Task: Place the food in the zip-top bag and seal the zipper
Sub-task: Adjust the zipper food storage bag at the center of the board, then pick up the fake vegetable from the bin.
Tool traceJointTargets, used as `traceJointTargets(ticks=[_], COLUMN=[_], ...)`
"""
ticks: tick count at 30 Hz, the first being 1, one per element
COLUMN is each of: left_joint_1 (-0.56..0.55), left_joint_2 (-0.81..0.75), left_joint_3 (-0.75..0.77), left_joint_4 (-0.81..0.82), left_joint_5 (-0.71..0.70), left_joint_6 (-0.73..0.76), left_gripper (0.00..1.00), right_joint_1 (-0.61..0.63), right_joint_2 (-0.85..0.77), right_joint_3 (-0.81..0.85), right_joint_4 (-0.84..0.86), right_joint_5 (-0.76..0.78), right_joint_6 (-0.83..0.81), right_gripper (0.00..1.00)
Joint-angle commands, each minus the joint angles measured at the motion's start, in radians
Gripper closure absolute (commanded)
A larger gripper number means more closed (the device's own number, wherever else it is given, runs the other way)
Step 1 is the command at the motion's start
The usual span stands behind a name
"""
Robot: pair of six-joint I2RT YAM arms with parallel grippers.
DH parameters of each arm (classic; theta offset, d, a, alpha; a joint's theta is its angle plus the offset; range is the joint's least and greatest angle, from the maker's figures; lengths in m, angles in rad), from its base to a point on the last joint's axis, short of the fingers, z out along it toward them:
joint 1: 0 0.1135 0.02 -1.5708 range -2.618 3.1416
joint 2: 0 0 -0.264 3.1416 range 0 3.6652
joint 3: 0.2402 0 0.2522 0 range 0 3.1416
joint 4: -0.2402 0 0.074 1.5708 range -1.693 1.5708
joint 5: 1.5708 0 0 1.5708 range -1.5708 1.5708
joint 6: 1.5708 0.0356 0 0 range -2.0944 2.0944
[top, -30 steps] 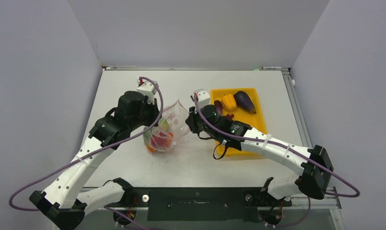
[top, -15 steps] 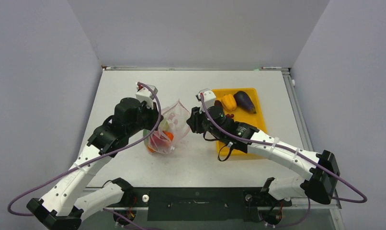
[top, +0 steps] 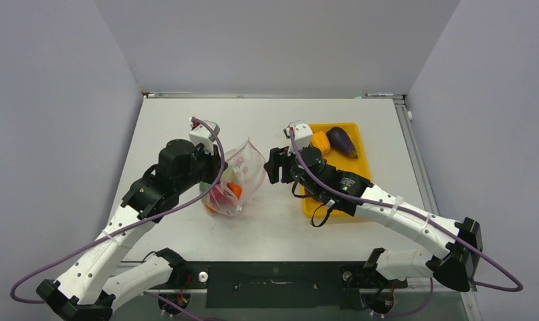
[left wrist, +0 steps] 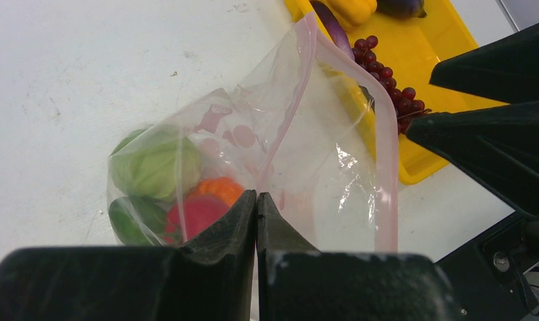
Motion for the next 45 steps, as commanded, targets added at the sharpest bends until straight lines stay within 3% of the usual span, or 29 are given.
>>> traceJointTargets(ticks=[1, 13, 23, 45], left_joint_1=[0.005, 0.007, 0.007, 0.01], left_joint_2=[-0.017, -0.026, -0.041, -0.05], left_joint_3=[0.0, -0.008, -0.022, -0.029], left_joint_4=[0.039, 0.039, 0.047, 0.048], left_joint_5=[-0.021, -0.025, -0.029, -0.035], left_joint_6=[0.018, 0.016, 0.017, 0.018], left_gripper=[1.0, 1.0, 1.0, 1.0], right_joint_1=[-0.021, -0.18, -0.281, -0.532], right_joint_2=[-0.069, -0.101, -0.032, 0.311], right_joint_3=[0.05, 0.022, -0.007, 0.052], right_joint_4=[-0.027, -0.078, -0.049, 0.076], right_joint_5=[0.094, 0.117, 0.139, 0.016], right_joint_6=[-0.037, -0.095, -0.12, -0.116], right_gripper=[0.37, 0.31, 0.17, 0.08])
